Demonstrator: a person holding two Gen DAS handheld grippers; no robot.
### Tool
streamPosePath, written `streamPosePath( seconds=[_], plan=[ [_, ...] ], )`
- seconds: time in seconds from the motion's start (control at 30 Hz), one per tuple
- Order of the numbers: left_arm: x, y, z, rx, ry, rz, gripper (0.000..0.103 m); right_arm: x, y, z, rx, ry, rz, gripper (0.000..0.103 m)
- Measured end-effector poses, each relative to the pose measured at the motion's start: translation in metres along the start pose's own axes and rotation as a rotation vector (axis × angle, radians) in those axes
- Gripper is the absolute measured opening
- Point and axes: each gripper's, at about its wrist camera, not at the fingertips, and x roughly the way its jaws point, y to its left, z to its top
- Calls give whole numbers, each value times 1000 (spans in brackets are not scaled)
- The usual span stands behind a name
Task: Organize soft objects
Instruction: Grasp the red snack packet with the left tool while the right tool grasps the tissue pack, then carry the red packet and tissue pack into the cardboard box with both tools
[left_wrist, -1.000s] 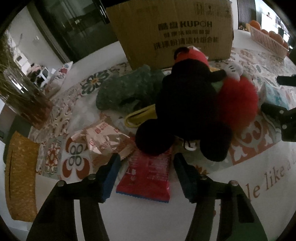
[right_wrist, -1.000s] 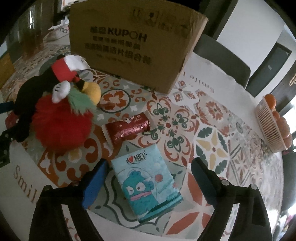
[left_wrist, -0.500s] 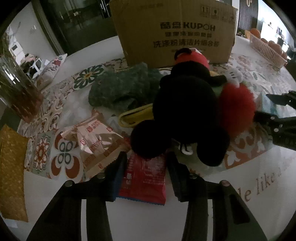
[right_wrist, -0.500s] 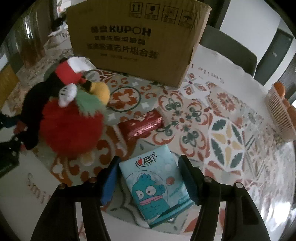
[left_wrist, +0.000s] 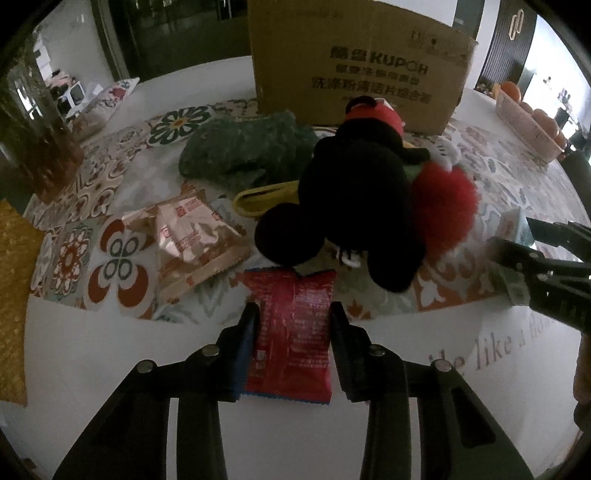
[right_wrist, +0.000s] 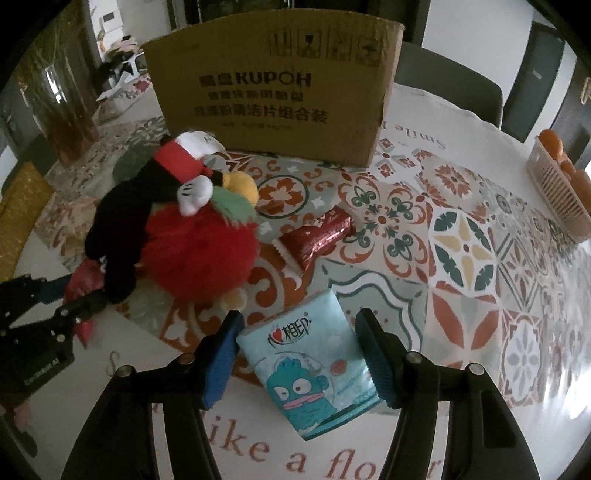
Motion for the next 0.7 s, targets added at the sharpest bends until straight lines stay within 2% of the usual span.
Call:
streamPosePath(
  seconds=[0.3,0.7],
  plan=[
    [-34,1,-12,-6,-41,-6,37,-30,7,0,38,-34,12,63],
    [-89,4,9,-24,-170,-37,36,-81,11,12,87,-156,15,61]
  ],
)
